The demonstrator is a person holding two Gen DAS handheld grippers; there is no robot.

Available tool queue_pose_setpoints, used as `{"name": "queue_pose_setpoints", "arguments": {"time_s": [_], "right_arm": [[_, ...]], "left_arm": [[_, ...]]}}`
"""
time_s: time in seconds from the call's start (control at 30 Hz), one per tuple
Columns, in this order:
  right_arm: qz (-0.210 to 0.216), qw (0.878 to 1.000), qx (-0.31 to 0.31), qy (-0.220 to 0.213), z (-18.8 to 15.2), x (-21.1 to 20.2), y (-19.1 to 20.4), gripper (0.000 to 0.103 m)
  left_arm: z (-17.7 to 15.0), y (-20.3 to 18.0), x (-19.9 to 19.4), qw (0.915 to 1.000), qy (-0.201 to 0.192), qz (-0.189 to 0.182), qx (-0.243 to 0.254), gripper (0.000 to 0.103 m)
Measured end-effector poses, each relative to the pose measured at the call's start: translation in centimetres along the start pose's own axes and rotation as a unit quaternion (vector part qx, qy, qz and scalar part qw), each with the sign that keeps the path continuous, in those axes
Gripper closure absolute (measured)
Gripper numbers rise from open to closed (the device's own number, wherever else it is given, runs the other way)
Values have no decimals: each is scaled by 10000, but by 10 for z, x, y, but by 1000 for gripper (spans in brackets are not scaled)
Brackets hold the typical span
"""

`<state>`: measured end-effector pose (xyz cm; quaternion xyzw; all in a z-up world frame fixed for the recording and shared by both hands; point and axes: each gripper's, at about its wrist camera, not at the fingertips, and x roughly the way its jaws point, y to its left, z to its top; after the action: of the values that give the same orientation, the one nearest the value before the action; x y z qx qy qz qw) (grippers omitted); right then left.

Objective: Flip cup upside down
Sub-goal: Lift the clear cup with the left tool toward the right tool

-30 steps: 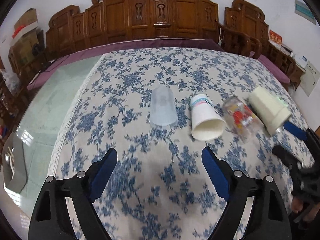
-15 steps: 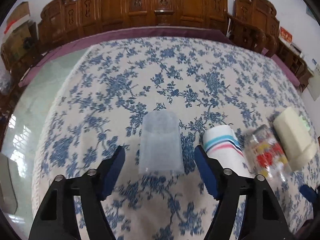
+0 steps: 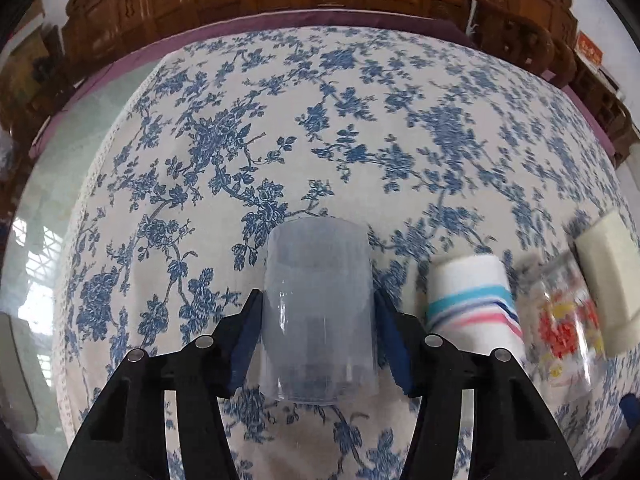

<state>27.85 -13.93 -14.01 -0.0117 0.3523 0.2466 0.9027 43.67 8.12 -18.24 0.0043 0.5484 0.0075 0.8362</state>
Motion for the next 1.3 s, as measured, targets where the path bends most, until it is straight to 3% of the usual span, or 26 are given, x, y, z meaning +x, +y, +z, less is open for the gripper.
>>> {"name": "queue_pose_setpoints", "arguments": {"time_s": [0.2,0.53,0.83,1.07,1.3], "right_arm": [[-97,9999,-2,-59,-5,-13,-1,25],[-364,9989,205,-226,-13,-53,-9,25],[-634,9963,502,-280,-30,-86,-34,25],[-796,9941,686,-286,-36,-92,-53,25],[-817,9939,706,-234,-38,-86,-58,25]], "left_arm": [[-38,-12,-45,9992,-342,-169,152,50],[-127,-52,-115,9932,-848,-661,438,50],[-178,-99,-118,9893,-821,-995,680,50],[-187,-137,-103,9871,-727,-1171,811,50],[-189,-146,-84,9877,-553,-1226,800,50]]}}
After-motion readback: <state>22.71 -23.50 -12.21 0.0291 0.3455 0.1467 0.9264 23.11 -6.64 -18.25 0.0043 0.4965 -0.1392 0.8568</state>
